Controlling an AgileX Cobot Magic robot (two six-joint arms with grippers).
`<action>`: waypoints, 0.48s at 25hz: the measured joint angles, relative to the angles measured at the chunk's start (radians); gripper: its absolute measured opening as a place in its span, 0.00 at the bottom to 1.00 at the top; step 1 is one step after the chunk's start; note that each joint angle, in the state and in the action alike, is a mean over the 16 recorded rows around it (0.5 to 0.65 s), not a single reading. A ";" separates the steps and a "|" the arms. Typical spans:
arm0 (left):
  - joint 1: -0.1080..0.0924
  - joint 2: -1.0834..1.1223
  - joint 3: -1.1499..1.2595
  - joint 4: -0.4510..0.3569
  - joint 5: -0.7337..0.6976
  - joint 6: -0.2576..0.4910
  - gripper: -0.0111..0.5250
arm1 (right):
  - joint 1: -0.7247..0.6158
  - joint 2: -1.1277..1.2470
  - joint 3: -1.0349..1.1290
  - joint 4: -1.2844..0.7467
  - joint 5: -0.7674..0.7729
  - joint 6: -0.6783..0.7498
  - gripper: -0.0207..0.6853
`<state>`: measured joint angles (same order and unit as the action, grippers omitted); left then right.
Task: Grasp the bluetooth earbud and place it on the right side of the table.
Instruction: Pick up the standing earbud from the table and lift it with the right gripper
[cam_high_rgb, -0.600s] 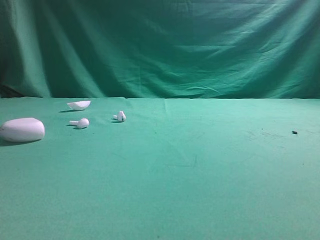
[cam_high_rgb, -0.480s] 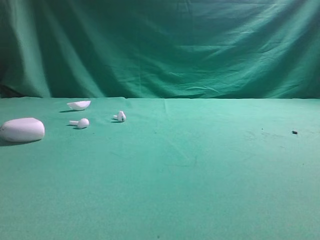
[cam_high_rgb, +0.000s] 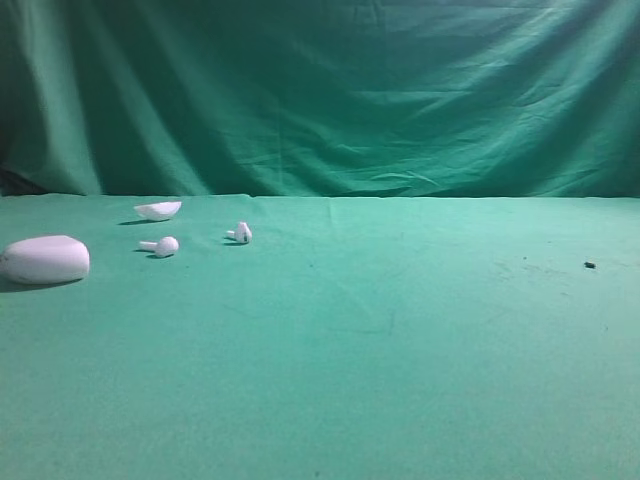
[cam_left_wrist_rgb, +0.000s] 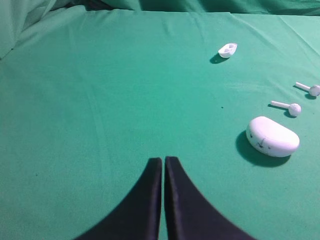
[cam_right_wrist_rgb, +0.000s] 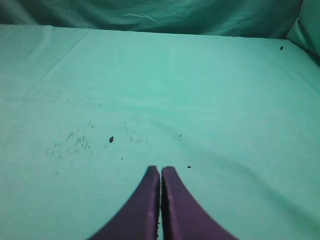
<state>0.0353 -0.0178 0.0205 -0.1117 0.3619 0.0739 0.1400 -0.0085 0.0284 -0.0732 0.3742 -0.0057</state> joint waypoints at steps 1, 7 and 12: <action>0.000 0.000 0.000 0.000 0.000 0.000 0.02 | 0.000 0.000 0.000 0.002 -0.004 0.001 0.03; 0.000 0.000 0.000 0.000 0.000 0.000 0.02 | 0.000 0.000 0.000 0.027 -0.114 0.012 0.03; 0.000 0.000 0.000 0.000 0.000 0.000 0.02 | 0.000 0.018 -0.019 0.051 -0.250 0.022 0.03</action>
<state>0.0353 -0.0178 0.0205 -0.1117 0.3619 0.0739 0.1400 0.0095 0.0094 -0.0223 0.1240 0.0165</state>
